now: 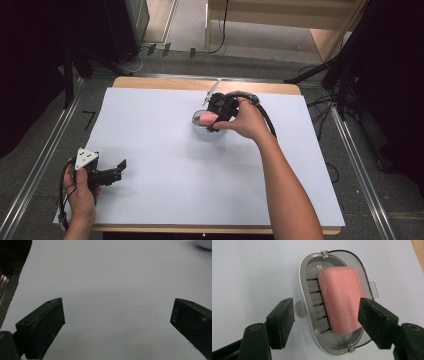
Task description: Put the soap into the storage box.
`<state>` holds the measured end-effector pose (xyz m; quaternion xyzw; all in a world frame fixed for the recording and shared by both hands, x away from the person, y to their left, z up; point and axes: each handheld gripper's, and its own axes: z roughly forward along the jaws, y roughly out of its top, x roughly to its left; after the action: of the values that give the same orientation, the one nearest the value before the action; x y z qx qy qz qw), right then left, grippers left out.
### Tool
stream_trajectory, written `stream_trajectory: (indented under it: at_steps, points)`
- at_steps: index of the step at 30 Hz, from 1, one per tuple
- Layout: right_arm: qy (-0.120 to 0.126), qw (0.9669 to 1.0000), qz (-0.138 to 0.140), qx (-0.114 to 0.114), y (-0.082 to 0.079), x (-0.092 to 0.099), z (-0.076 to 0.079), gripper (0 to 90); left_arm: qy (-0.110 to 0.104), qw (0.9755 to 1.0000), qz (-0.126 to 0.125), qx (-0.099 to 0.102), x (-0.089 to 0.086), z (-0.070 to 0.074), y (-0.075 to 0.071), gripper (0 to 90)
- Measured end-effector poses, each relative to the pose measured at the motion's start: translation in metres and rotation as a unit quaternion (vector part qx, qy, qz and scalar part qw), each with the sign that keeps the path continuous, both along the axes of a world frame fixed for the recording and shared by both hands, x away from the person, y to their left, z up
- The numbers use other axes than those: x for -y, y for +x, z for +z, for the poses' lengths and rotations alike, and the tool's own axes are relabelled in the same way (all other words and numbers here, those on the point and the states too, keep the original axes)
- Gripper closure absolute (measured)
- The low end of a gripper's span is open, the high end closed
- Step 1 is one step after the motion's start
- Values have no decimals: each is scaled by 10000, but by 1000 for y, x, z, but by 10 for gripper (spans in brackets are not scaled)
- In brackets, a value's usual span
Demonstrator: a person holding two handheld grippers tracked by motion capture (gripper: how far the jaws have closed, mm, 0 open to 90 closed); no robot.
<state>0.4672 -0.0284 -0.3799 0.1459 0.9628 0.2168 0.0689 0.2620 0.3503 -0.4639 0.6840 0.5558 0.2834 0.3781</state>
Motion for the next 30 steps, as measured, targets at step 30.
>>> stream_trajectory:
  at_steps: [30]
  points:
    - [428, 9981, -398, -184, -36, 55, -12, 221, 42, 10000, 10, -9, 1, 0, 0, 0]
